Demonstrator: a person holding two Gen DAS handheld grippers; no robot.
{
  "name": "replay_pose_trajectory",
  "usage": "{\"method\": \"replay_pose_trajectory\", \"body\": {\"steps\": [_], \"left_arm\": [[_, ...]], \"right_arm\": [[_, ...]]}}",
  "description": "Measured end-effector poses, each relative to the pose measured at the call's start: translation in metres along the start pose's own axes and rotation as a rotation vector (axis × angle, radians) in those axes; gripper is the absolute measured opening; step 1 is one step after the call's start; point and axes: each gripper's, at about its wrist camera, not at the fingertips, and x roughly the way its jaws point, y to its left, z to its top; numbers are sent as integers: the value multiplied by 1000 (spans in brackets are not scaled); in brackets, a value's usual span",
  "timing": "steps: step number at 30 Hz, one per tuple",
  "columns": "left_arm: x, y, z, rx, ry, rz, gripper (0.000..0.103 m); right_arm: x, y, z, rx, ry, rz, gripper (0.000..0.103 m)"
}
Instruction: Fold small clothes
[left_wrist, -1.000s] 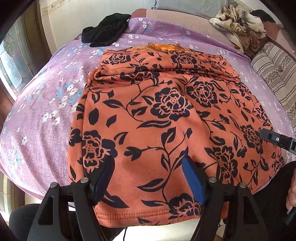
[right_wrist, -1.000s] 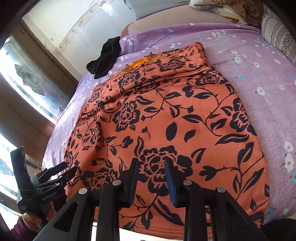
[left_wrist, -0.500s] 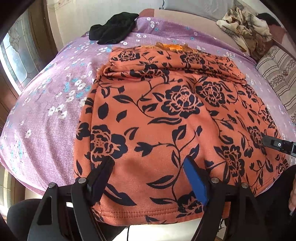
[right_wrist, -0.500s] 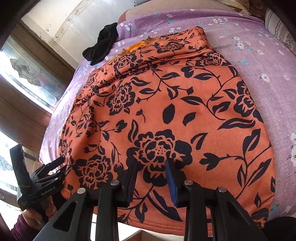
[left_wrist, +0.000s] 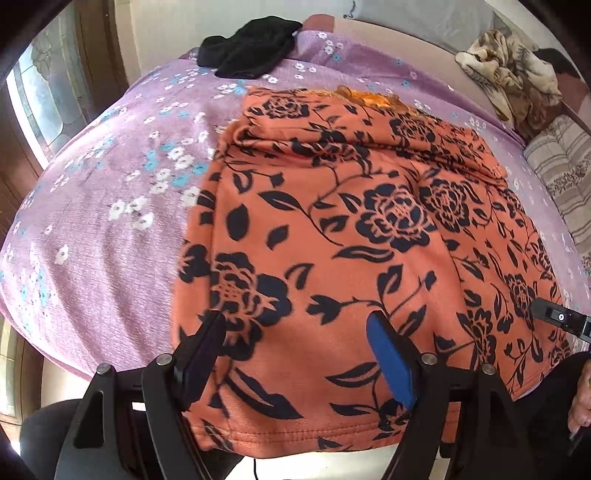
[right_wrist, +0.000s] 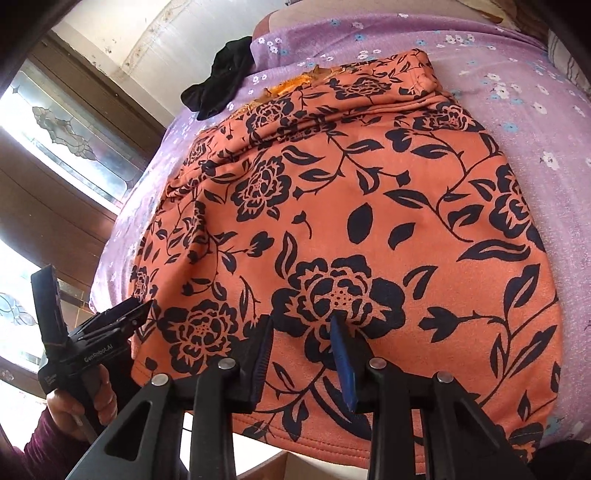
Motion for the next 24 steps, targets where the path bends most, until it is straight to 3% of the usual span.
{"method": "replay_pose_trajectory", "body": {"steps": [3, 4, 5, 13, 15, 17, 18, 22, 24], "left_arm": [[-10, 30, 13, -80, -12, 15, 79], [-11, 41, 17, -109, -3, 25, 79], [-10, 51, 21, -137, 16, 32, 79], [-5, 92, 17, -330, 127, -77, 78], [-4, 88, 12, -311, 141, -89, 65], [-2, 81, 7, -277, 162, -101, 40], [0, 78, 4, -265, 171, -107, 38], [5, 76, -10, -269, 205, -107, 38], [7, 73, -17, -265, 241, -103, 52]], "right_arm": [[-18, -22, 8, 89, -71, 8, 47], [-26, -31, 9, 136, -107, 8, 67], [-33, -41, 11, 187, -147, 6, 74], [-62, -94, 12, 441, -267, 81, 74], [-64, -96, 12, 457, -278, 83, 74], [-66, -95, 13, 452, -281, 80, 74], [-66, -94, 13, 447, -280, 81, 74], [-63, -89, 13, 426, -278, 76, 74], [-63, -88, 13, 424, -276, 79, 74]]}}
